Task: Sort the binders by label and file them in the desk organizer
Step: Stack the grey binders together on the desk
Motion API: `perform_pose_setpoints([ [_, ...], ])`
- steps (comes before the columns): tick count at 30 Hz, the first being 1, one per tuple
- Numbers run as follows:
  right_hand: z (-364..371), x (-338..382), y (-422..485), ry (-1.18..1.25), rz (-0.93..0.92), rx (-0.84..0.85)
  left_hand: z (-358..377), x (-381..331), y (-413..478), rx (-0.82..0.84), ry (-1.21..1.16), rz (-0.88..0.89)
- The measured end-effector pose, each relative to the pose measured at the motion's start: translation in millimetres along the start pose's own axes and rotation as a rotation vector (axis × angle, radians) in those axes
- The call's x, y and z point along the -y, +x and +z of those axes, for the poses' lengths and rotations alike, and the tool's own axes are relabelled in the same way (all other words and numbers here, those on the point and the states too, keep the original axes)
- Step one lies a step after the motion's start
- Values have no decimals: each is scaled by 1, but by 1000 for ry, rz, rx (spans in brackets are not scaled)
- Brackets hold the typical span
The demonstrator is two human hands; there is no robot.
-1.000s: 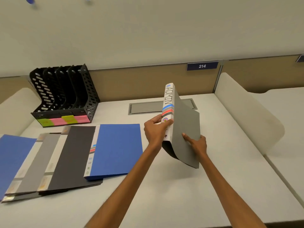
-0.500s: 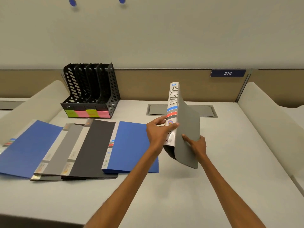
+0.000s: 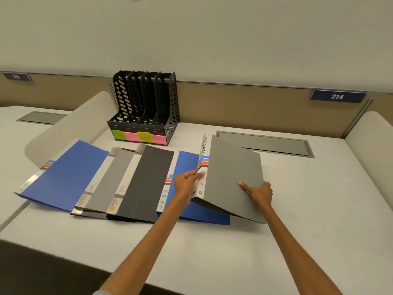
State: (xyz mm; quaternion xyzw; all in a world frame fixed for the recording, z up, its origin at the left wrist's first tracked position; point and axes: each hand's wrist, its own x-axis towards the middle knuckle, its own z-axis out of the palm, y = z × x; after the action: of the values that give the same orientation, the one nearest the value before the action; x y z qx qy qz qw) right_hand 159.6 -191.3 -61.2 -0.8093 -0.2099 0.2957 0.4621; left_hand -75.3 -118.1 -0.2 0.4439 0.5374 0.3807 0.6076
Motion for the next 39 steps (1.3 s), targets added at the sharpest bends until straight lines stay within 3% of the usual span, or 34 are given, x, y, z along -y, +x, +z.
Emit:
perform_pose_setpoints([
  [7,44,2,-1,-114,-37,9,-36,31,27,-1,214,42],
  [17,86,-10,-11,-497,-64,-60,-59,54,48,53,541,141],
  [28,145,7,-38,-417,-288,-207,-94,57,76,138,568,270],
  [39,227,47,-84,-309,-515,-55,-150,54,83,-27,598,369],
])
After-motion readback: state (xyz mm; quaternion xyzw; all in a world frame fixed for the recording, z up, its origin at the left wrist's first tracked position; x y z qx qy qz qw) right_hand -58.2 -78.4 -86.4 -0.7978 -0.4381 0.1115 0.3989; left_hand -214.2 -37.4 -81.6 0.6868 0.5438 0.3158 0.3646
